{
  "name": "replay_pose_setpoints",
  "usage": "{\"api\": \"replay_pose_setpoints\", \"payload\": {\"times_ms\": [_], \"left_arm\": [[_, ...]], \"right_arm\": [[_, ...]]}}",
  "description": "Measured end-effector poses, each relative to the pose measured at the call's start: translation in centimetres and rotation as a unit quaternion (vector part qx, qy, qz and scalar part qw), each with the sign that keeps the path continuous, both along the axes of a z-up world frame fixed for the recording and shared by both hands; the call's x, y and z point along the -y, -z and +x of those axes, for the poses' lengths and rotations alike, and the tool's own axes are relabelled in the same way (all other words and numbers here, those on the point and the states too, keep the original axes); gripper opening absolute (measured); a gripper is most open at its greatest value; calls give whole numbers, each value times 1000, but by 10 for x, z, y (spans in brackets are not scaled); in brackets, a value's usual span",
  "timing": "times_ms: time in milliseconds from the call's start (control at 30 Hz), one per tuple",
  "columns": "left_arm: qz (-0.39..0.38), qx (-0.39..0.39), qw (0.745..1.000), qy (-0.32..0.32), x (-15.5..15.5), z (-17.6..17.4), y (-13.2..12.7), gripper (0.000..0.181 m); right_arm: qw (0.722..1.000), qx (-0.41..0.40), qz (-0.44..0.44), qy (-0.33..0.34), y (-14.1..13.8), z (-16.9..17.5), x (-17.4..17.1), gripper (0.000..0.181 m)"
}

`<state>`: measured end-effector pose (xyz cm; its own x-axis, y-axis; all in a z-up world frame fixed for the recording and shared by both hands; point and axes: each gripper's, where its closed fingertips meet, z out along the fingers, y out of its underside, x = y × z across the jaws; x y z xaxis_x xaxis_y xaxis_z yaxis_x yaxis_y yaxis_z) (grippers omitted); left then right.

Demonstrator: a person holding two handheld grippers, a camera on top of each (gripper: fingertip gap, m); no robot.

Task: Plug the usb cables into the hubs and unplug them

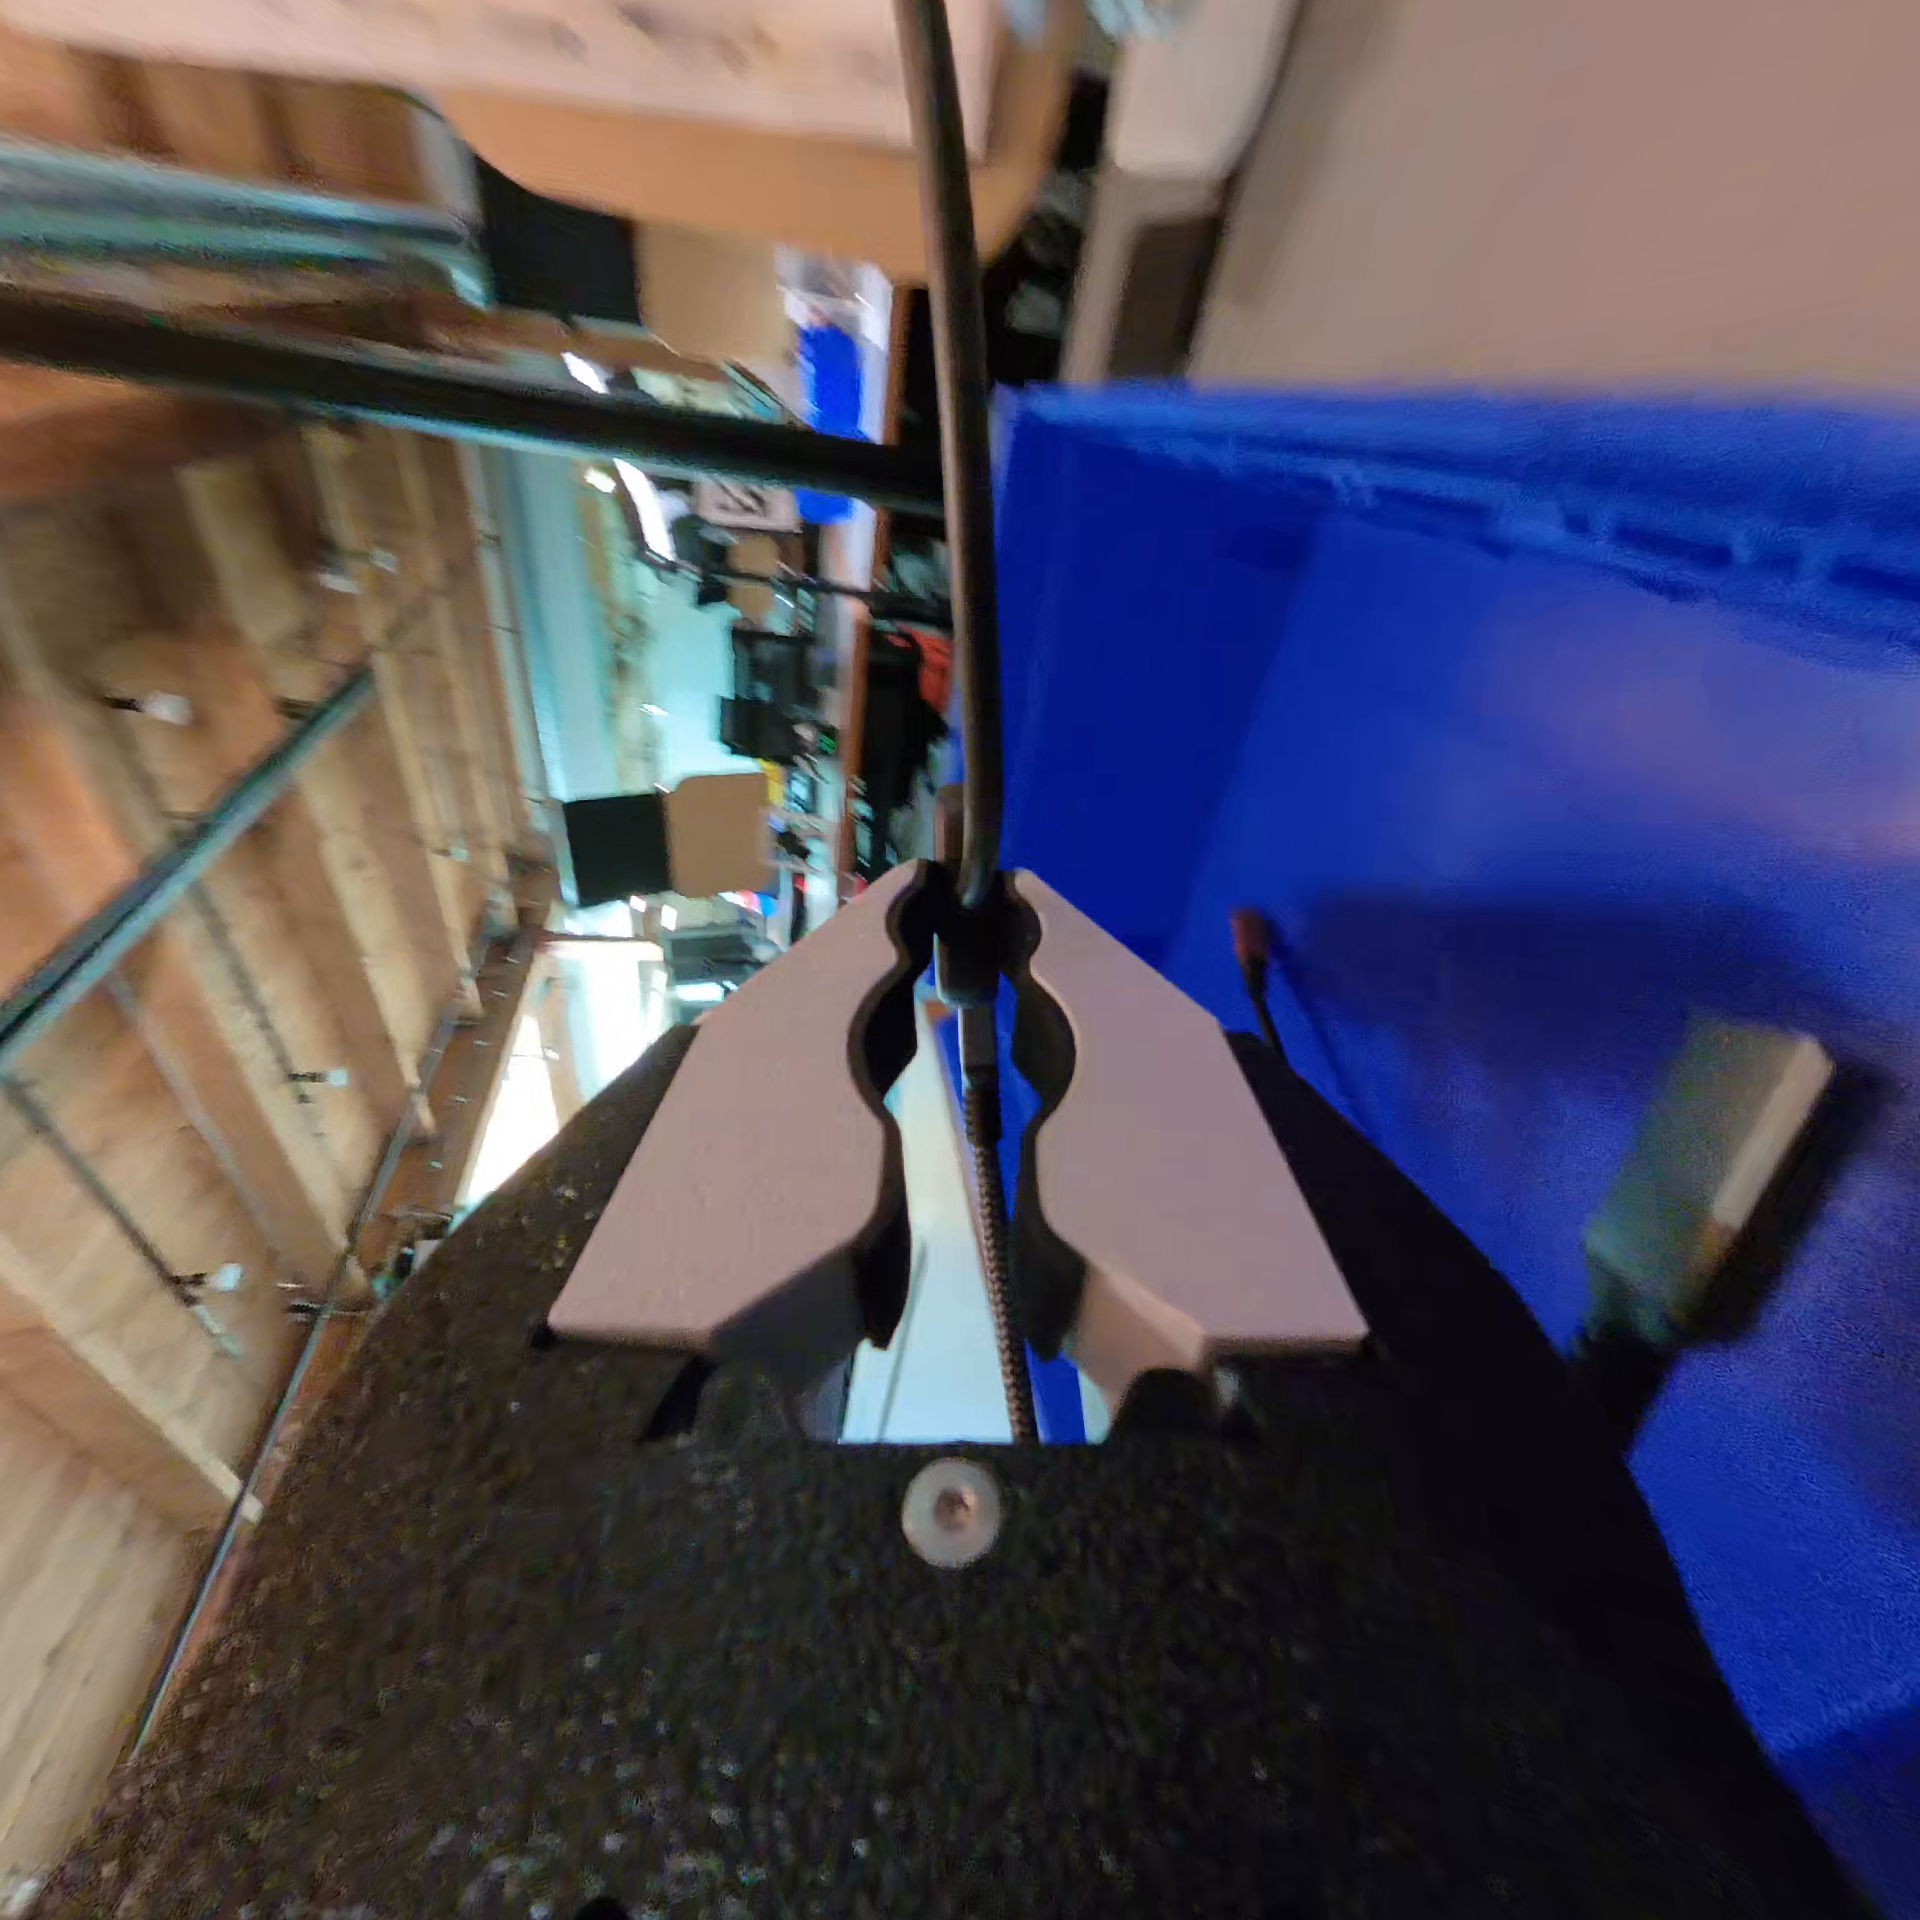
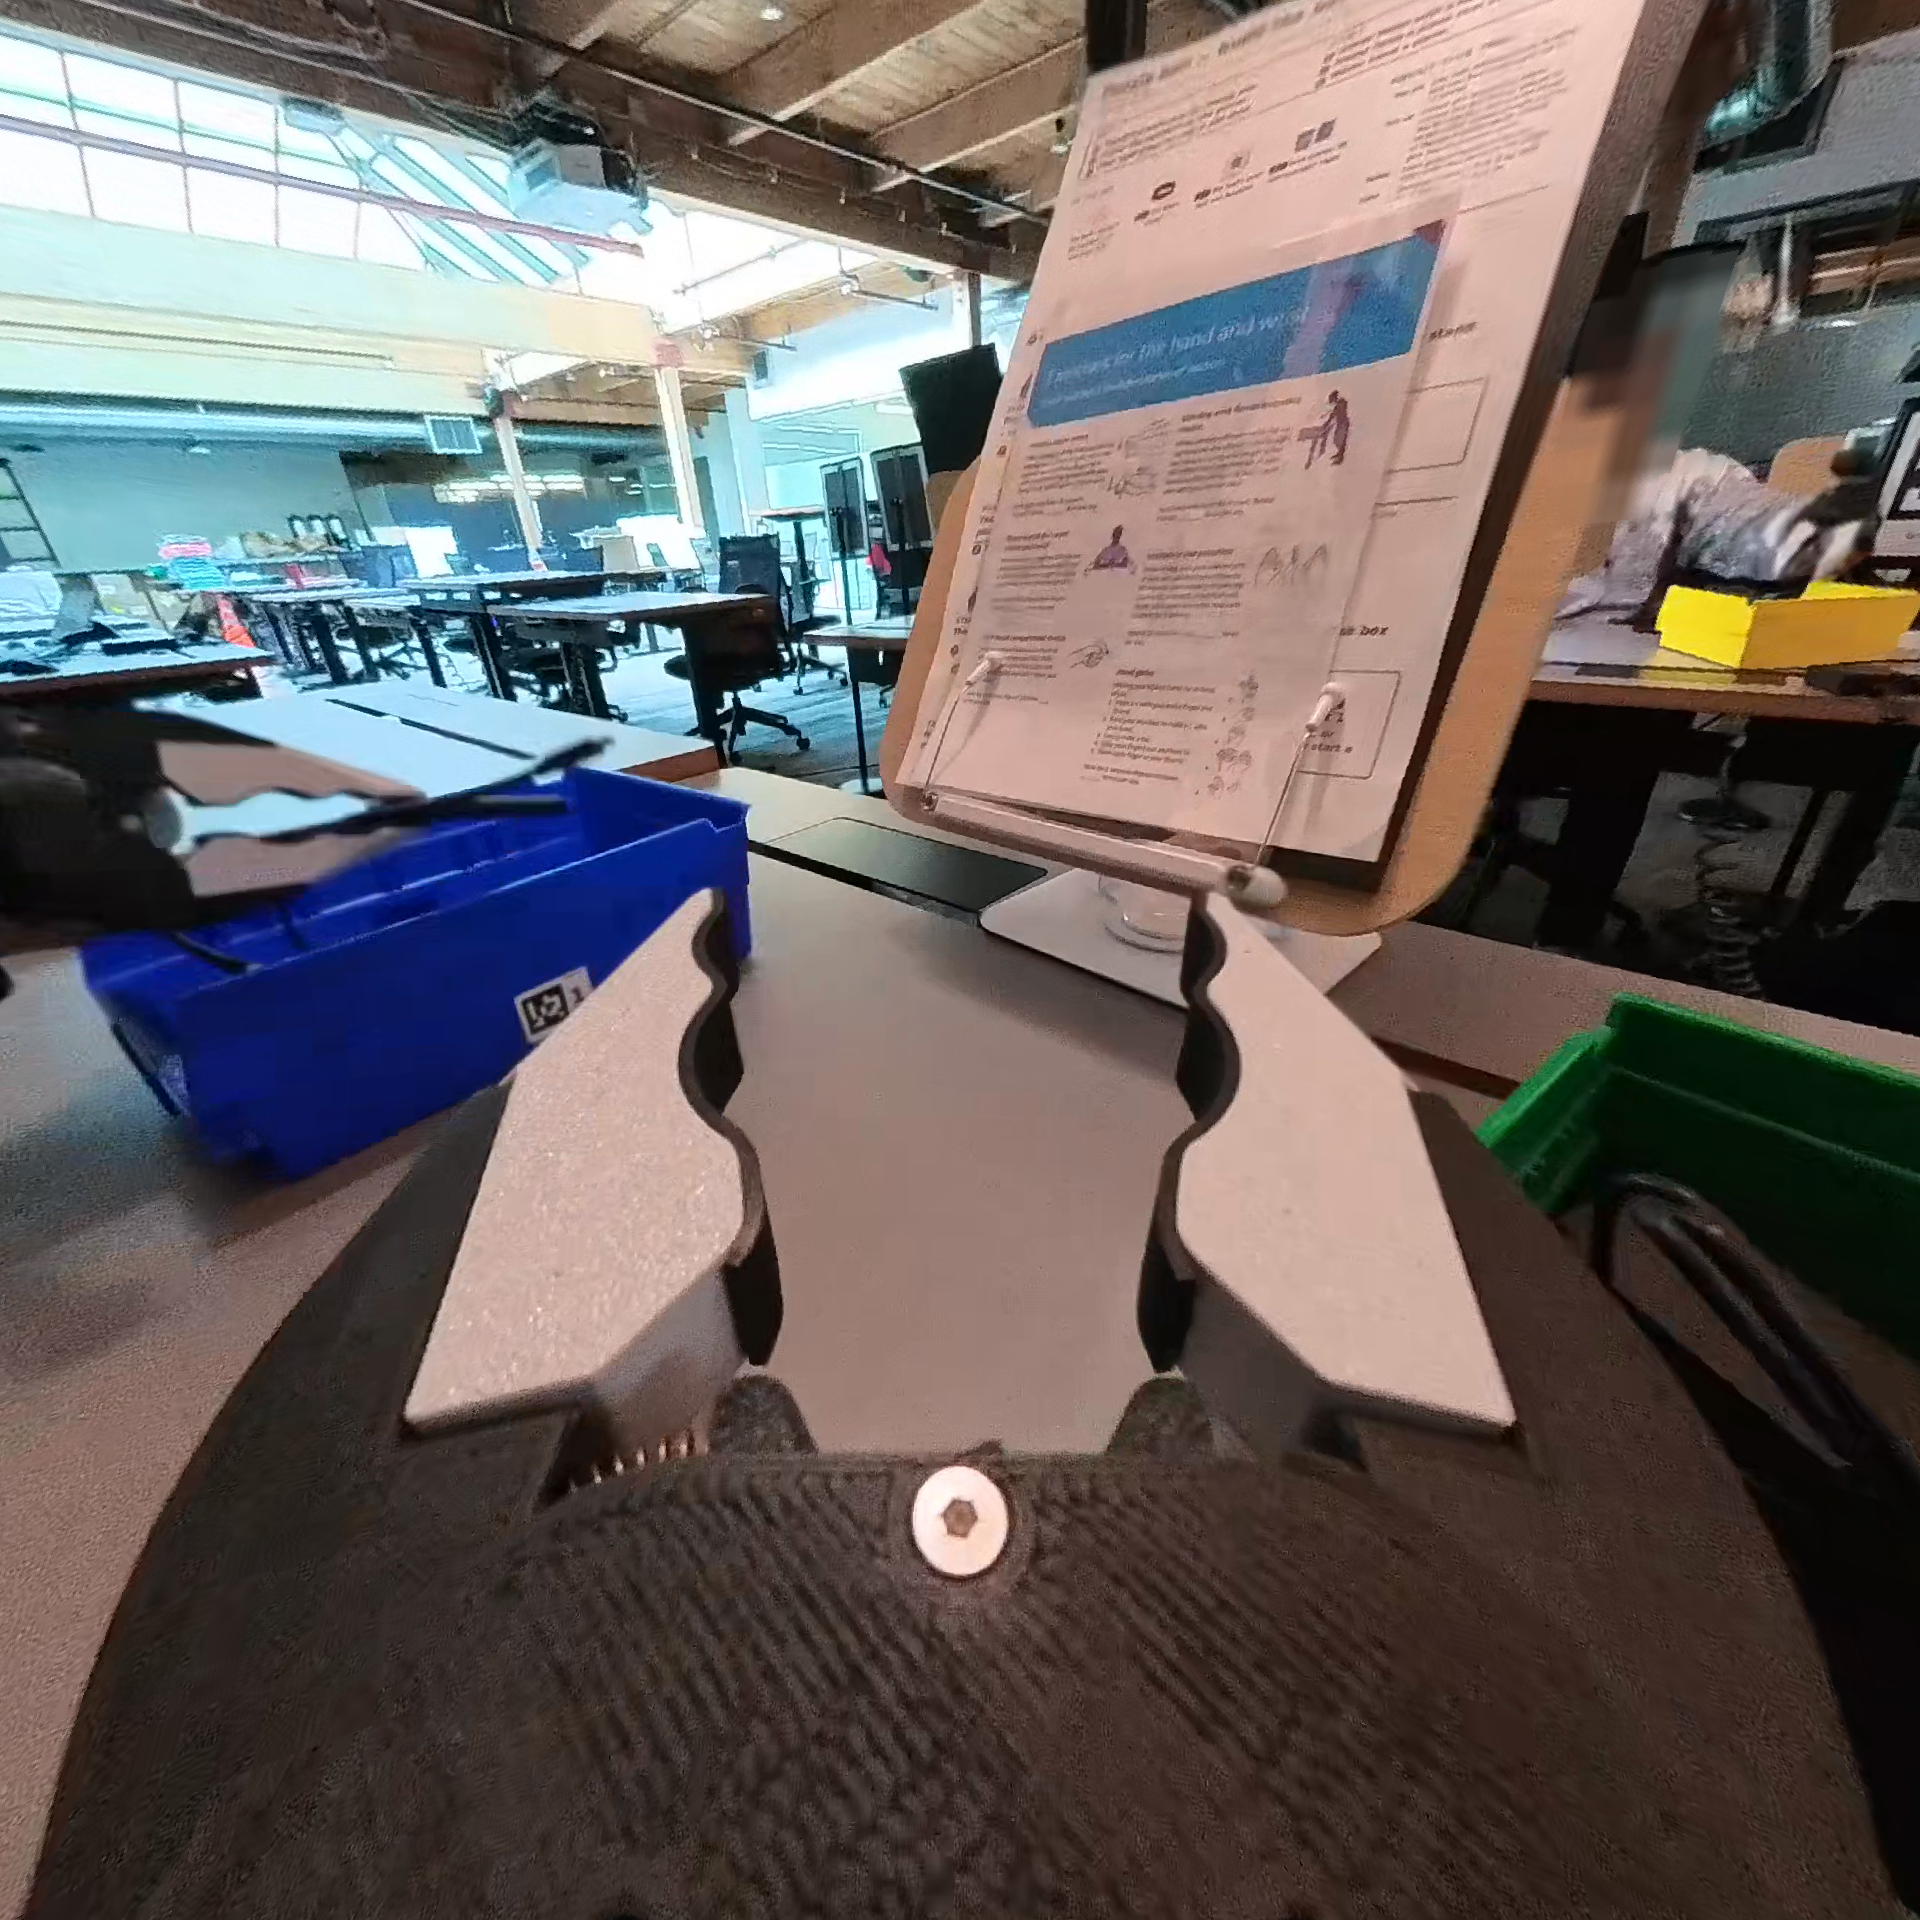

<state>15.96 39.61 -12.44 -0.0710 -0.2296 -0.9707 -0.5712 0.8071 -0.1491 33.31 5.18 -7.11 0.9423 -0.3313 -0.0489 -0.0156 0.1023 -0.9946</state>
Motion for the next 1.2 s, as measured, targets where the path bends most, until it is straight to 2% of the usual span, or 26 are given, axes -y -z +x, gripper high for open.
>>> {"api": "replay_pose_setpoints", "payload": {"times_ms": [100, 167, 200, 267, 333, 367, 433, 500, 600, 667, 700, 800, 867, 933, 1000, 1133, 1200], "left_arm": [[17, 80, 995, 61, 44, -6, -59, 9], [6, 119, 987, 106, 78, -14, -93, 9], [-23, 140, 981, 131, 95, -19, -108, 10], [-147, 176, 955, 190, 130, -27, -133, 9], [-312, 191, 894, 260, 168, -34, -152, 9], [-391, 185, 854, 290, 185, -37, -158, 9], [-520, 155, 770, 336, 215, -41, -164, 9], [-599, 130, 700, 366, 234, -42, -163, 9], [-697, 67, 612, 367, 253, -38, -143, 10], [-735, 22, 569, 368, 265, -37, -130, 9], [-749, 10, 556, 361, 268, -34, -125, 9], [-767, -29, 537, 350, 276, -23, -110, 9], [-774, -47, 523, 355, 286, -17, -110, 9], [-771, -50, 525, 357, 297, -9, -113, 9], [-756, -51, 542, 364, 305, -2, -120, 9], [-715, -30, 584, 382, 319, 9, -143, 13], [-679, 6, 620, 393, 317, 12, -161, 40]], "right_arm": [[1000, 21, -5, -3, -1, -10, -6, 83], [997, 70, 27, 25, -27, -20, -1, 77], [993, 110, 37, 31, -40, -31, 1, 77], [982, 185, 23, 26, -52, -58, -3, 78], [967, 253, -30, 4, -42, -85, -20, 88], [956, 288, -59, 3, -34, -94, -29, 94], [927, 363, -91, 19, -26, -110, -40, 94], [904, 414, -101, 22, -22, -126, -49, 93], [897, 434, -79, 36, -27, -137, -51, 91], [886, 453, -98, 26, -20, -139, -51, 91], [878, 467, -105, 16, -17, -142, -50, 90], [873, 478, -94, -12, -17, -152, -44, 77], [874, 475, -99, -12, -18, -149, -41, 70], [865, 489, -117, -6, -17, -146, -38, 63], [861, 491, -128, 29, -21, -134, -33, 56], [896, 432, -102, 22, -34, -123, -19, 52], [915, 395, -79, 37, -45, -111, -7, 52]]}}
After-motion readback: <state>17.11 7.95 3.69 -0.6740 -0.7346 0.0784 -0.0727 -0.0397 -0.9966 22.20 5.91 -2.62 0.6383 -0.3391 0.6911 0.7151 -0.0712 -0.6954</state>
